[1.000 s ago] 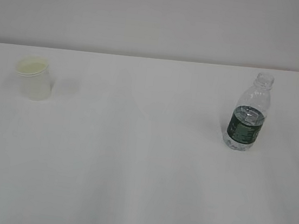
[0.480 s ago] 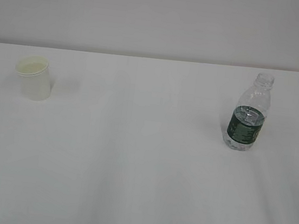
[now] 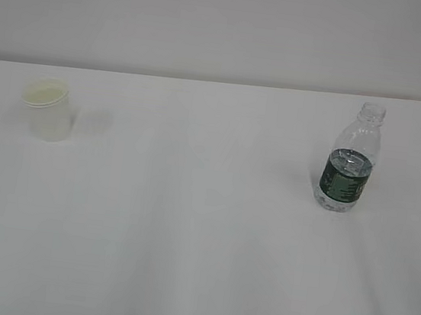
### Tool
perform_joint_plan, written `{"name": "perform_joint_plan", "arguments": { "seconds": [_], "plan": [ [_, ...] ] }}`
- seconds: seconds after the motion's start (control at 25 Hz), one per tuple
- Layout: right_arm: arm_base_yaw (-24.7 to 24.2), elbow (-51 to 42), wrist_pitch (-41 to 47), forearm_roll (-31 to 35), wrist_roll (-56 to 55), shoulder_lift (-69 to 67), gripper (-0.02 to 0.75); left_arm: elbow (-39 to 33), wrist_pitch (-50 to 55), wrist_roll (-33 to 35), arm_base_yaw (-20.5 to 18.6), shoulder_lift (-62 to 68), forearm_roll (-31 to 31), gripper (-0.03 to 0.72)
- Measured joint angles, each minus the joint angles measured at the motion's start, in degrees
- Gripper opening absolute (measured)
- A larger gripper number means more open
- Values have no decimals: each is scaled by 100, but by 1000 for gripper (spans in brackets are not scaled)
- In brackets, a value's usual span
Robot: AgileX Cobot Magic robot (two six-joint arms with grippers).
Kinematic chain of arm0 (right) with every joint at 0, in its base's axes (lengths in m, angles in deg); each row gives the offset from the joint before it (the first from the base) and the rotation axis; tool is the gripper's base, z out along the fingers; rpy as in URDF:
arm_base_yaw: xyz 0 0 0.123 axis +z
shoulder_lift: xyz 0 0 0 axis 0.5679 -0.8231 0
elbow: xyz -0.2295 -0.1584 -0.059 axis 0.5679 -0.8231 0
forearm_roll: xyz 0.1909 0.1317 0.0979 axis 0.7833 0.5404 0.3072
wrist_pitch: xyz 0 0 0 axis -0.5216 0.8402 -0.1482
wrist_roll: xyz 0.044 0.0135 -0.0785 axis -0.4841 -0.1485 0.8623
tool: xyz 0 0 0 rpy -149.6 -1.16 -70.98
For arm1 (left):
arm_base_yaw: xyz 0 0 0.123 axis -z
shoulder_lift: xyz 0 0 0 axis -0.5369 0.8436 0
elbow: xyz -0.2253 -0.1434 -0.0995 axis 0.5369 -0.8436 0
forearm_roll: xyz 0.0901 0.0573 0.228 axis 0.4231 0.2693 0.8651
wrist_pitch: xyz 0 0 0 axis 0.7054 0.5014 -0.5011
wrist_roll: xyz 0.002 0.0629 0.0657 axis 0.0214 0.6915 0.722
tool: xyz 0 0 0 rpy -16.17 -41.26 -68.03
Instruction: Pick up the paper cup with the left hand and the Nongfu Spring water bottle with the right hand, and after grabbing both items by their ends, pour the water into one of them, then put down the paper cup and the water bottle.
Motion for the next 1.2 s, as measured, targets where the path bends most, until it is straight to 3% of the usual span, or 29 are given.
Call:
{"name": "perform_joint_plan", "arguments": {
  "seconds": [0.4, 1.2],
  "plan": [
    [0, 1114, 2554, -2203, -2673, 0, 491, 0, 0, 0, 0, 0, 0, 494],
    [0, 1375, 5076, -2674, -3907, 410, 491, 0, -9, 0, 0, 0, 3, 485]
  ]
}}
